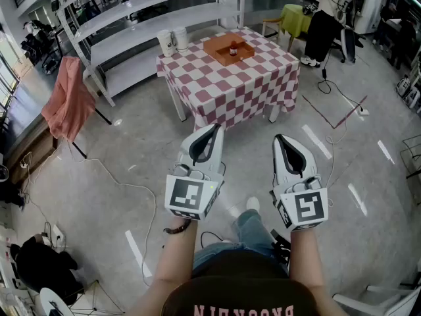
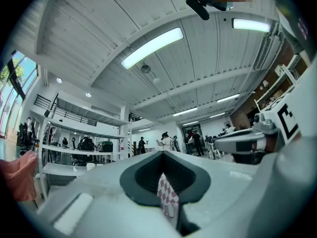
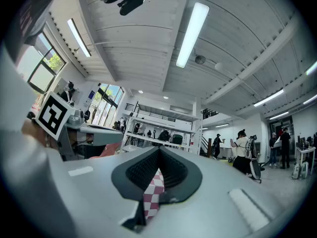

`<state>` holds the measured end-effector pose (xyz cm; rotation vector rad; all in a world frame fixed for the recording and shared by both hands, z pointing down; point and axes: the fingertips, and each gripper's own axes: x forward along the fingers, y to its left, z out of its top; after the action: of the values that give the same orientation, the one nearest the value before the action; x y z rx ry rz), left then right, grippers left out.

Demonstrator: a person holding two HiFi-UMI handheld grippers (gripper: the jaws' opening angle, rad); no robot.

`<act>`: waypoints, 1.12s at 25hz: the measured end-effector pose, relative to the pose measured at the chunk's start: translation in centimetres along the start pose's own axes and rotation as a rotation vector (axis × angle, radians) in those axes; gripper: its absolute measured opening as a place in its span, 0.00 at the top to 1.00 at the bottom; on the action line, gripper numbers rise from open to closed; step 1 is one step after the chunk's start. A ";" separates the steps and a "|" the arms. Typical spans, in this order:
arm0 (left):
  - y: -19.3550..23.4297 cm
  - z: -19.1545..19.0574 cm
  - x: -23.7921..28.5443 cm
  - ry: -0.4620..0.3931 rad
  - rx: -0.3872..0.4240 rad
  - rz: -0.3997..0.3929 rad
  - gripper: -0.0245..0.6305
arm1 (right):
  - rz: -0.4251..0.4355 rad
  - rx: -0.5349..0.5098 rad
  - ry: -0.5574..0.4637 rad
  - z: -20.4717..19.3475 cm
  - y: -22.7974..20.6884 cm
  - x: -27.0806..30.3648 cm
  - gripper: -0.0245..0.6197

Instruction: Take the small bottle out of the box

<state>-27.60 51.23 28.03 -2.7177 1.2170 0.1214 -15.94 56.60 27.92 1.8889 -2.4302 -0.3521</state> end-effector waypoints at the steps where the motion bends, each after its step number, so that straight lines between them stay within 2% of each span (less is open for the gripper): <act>1: 0.0 -0.2 0.3 -0.003 -0.003 -0.006 0.96 | -0.001 0.000 0.000 -0.1 -0.2 0.2 0.96; 15: 1.7 -2.4 6.4 0.014 -0.022 0.004 0.96 | 0.013 0.022 0.014 -2.2 -4.3 5.3 0.96; 22: 2.7 -4.4 13.2 0.036 -0.029 0.034 0.96 | 0.053 0.045 0.003 -4.3 -9.2 10.2 0.96; 28: 3.6 -4.3 21.1 0.038 -0.029 0.082 0.96 | 0.106 0.025 0.002 -4.8 -15.5 15.1 0.96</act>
<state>-16.22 32.68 28.88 -2.7070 1.3476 0.0991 -4.24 37.75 27.82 1.7595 -2.5326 -0.3162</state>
